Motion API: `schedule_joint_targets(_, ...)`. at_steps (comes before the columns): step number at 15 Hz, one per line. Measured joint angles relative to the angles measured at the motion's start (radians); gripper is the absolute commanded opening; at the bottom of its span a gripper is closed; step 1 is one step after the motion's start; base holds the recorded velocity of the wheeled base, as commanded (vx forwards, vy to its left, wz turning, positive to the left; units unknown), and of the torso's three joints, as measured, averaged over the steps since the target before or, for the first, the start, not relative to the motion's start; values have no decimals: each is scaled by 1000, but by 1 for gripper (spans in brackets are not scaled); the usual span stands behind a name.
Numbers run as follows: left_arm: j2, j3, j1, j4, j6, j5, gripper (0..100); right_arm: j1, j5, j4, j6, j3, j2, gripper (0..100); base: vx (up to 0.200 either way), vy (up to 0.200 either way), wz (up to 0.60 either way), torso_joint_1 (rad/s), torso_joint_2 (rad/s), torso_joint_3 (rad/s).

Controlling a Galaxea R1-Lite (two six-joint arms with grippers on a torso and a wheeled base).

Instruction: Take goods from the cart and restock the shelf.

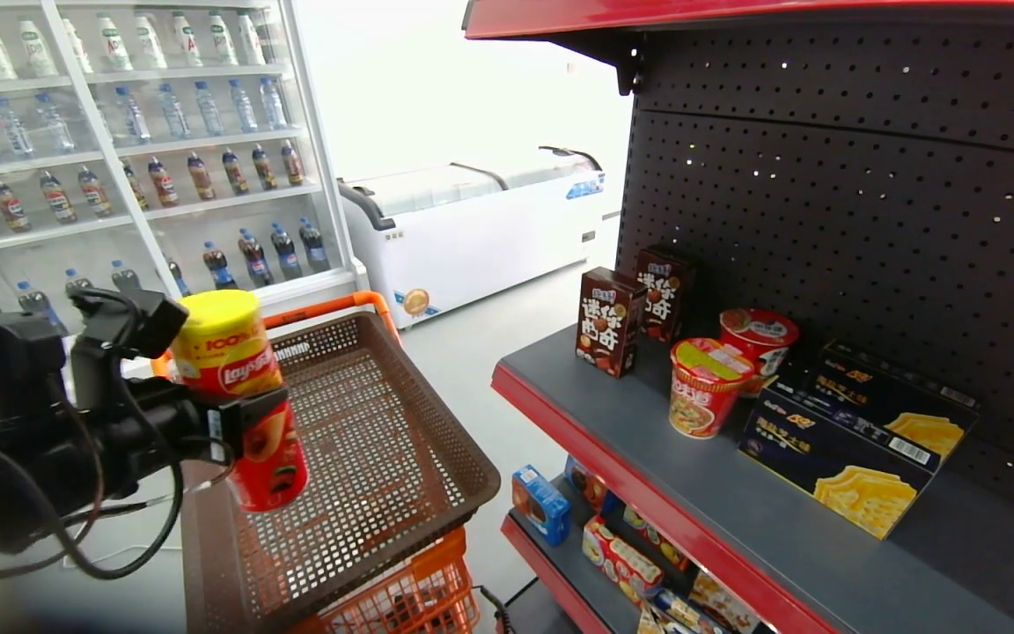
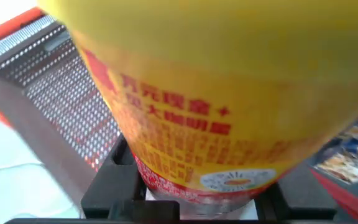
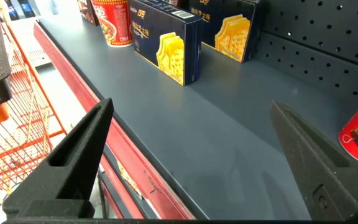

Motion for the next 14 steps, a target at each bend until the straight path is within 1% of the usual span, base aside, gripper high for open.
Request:
schedule_joint_targets(3, -282, 28, -2, 292, -18, 1, 0, 0, 0, 0, 0, 0, 0, 100, 0, 0, 0, 0, 0, 0)
schedule_joint_targets(4, -375, 41, -2, 353, -23, 2, 0, 0, 0, 0, 0, 0, 0, 100, 0, 0, 0, 0, 0, 0)
schedule_joint_targets(5, -455, 61, -2, 387, -28, 2, 0, 0, 0, 0, 0, 0, 0, 100, 0, 0, 0, 0, 0, 0)
schedule_joint_targets(8, -658, 139, -3, 439, -23, 0, 0, 0, 0, 0, 0, 0, 0, 100, 0, 0, 0, 0, 0, 0)
schedule_joint_targets(12, -862, 232, -3, 451, -18, 0, 0, 0, 1, 0, 0, 0, 0, 100, 0, 0, 0, 0, 0, 0)
schedule_joint_targets(14, -941, 259, 0, 465, -18, 3, 0, 0, 1, 0, 1, 0, 0, 100, 0, 0, -600, -5, 2, 7)
